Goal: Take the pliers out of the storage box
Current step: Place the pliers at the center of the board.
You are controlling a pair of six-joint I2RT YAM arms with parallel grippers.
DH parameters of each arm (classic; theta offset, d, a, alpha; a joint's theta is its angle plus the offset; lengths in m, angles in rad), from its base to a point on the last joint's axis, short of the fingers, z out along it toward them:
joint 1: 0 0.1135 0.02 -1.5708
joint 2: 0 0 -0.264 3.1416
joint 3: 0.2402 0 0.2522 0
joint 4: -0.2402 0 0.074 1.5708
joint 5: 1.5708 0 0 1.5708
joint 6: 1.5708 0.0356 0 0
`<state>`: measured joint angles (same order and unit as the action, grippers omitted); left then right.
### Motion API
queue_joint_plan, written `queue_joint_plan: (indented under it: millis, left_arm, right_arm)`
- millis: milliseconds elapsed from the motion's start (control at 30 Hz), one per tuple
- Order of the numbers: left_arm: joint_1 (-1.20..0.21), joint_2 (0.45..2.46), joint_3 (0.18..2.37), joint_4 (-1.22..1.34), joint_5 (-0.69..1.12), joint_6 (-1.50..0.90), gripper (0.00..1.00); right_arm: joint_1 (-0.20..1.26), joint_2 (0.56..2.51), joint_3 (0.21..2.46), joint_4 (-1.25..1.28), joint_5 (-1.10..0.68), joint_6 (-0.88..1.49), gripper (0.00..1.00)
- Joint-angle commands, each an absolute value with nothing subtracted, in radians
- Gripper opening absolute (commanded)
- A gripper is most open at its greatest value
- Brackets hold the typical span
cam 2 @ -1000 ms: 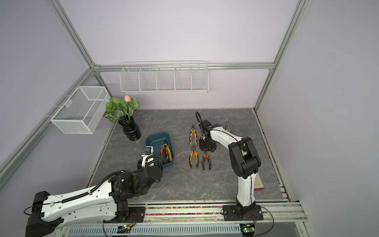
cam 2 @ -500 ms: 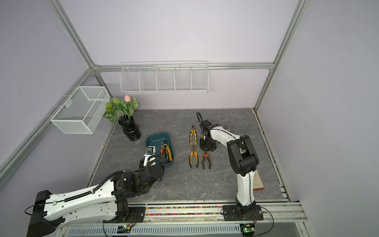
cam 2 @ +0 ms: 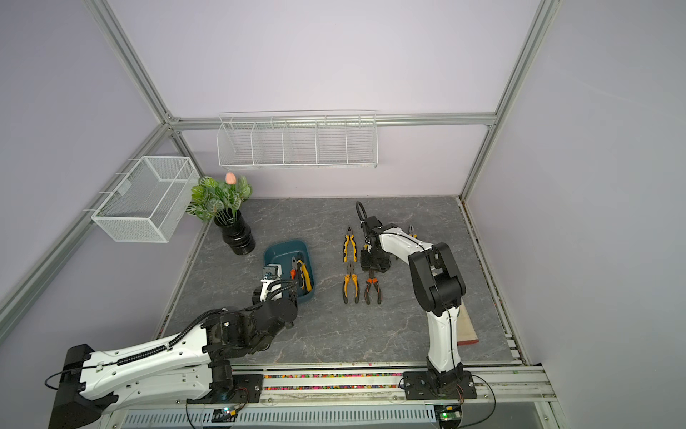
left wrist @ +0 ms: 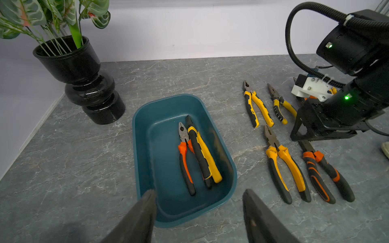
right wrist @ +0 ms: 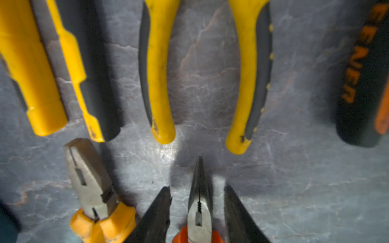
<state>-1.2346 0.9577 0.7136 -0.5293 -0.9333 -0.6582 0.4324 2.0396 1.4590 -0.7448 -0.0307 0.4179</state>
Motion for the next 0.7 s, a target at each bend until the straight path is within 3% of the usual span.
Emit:
queue_joint_plan:
  millis: [0, 100, 367, 667]
  left_arm:
    - [-1.219, 0.963, 0.721, -0.552, -0.922, -0.663, 0.68]
    - [-1.157, 0.989, 0.729, -0.602, -0.851, -0.683, 0.69]
    - [-0.838, 1.126, 0.701, -0.541, -0.422, -0.664, 0.7]
    - [-0.789, 1.479, 0.939, -0.596, -0.353, -0.675, 0.7]
  right_arm:
    - [0.426, 2.036, 1.459, -0.737, -0.053, 0.416, 0.54]
    - [0.429, 1.966, 1.44, -0.739, -0.066, 0.422, 0.55]
    - [0.479, 1.56, 1.341, -0.789, -0.042, 0.445, 0.56]
    - [0.521, 1.366, 1.186, -0.794, -0.046, 0.462, 0.56]
